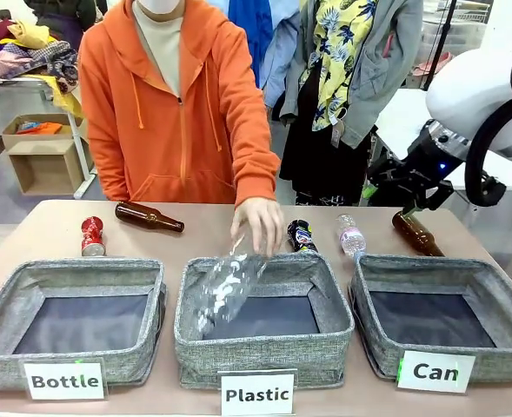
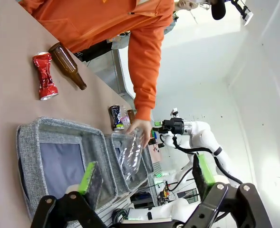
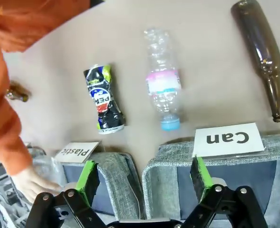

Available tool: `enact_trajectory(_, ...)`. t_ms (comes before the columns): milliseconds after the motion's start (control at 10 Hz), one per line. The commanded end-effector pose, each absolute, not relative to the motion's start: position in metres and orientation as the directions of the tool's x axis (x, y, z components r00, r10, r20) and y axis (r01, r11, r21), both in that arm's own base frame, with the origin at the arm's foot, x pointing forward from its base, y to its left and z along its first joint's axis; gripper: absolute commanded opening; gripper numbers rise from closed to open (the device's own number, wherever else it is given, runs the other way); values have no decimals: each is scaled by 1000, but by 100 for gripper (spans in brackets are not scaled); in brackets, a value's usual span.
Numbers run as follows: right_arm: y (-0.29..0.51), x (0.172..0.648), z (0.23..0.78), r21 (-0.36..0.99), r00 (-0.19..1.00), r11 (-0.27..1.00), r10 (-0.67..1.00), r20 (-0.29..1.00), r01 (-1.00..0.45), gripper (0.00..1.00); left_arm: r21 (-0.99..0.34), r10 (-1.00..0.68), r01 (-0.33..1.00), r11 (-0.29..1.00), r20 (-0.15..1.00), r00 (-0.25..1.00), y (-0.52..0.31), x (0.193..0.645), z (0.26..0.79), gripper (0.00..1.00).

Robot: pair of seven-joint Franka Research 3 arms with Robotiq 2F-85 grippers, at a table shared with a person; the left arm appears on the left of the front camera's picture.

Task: Sort the can waste into the basket.
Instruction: Pick up the can waste from the table and place it in the right Fabric basket.

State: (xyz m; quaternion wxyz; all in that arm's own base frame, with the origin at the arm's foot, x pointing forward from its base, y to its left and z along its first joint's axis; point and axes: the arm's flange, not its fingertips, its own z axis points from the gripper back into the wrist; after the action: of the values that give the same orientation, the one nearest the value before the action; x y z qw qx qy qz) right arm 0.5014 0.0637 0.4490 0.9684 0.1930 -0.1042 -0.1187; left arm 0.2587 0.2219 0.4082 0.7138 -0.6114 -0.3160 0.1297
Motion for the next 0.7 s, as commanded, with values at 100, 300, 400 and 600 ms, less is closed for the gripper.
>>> enact_trajectory(100,80,504,449,390,959,912,-214,184,129,100,-949,568,226,219,312,762,222,258,408,100)
enact_trajectory(300,105,517,454,339,971,938,-142,192,70,100,-949,568,226,219,312,762,222,258,408,100)
enact_trajectory(400,120,525,456,309,976,951,-97,192,34,100,-949,568,226,219,312,762,222,258,408,100)
enact_trajectory(600,114,524,461,308,974,950,-111,200,45,100,-949,568,226,219,312,762,222,258,408,100)
